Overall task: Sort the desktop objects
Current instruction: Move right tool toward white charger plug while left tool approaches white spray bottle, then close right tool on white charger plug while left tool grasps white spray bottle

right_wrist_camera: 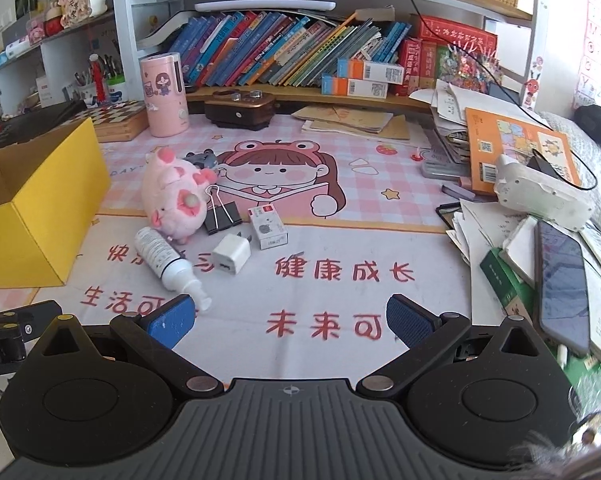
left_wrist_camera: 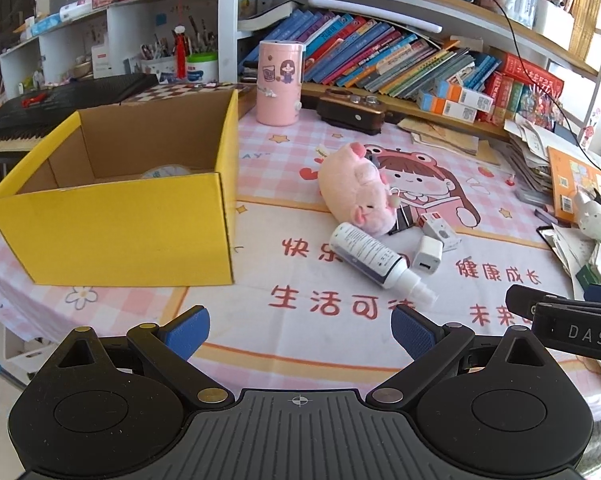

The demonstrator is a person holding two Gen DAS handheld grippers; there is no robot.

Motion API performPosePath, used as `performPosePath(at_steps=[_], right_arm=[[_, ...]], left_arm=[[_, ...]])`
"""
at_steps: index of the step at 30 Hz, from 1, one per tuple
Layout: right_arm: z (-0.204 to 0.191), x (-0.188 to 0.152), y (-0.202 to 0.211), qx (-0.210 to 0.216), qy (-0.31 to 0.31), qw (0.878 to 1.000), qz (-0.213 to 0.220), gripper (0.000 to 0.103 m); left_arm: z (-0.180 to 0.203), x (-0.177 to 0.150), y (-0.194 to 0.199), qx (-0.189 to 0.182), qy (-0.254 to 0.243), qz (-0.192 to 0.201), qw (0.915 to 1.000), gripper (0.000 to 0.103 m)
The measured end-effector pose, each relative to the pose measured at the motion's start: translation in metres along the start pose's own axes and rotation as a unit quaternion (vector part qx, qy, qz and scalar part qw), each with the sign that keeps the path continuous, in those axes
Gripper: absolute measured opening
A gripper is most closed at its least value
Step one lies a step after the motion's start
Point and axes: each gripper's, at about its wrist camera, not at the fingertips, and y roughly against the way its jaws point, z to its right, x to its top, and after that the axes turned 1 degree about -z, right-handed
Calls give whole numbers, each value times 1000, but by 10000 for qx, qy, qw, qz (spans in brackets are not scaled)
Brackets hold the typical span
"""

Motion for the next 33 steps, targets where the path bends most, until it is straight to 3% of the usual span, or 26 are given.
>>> performPosePath(at_steps=[3,5,8,11,18,28,30,33], right_arm=[[5,6,-11,129,62,9999,-71,99],[8,9,-20,269,92,9995,-137,82],[10,13,-33,407,170,9988,-208,68],[9,18,-47,564,254,9977,-260,61],[-4,30,-80,1049,491,9926,-357,54],[-22,36,-124,1153,688,9897,-502,52],[-22,35,-130,1197,695,9889,-532,49],[-18,36,-134,1294,710,9878,-506,36]], left_arm=[[6,2,-3,81,49,-13,10000,99],[9,3,-6,139,79,-30,9999,99],[13,5,-10,205,106,-62,9997,99],[16,6,-14,278,122,-112,9995,99],[16,11,-20,484,163,-196,9985,99],[17,12,-28,649,143,-372,9971,99],[19,12,-29,637,110,-384,9972,99],[22,13,-33,597,104,-421,9973,99]])
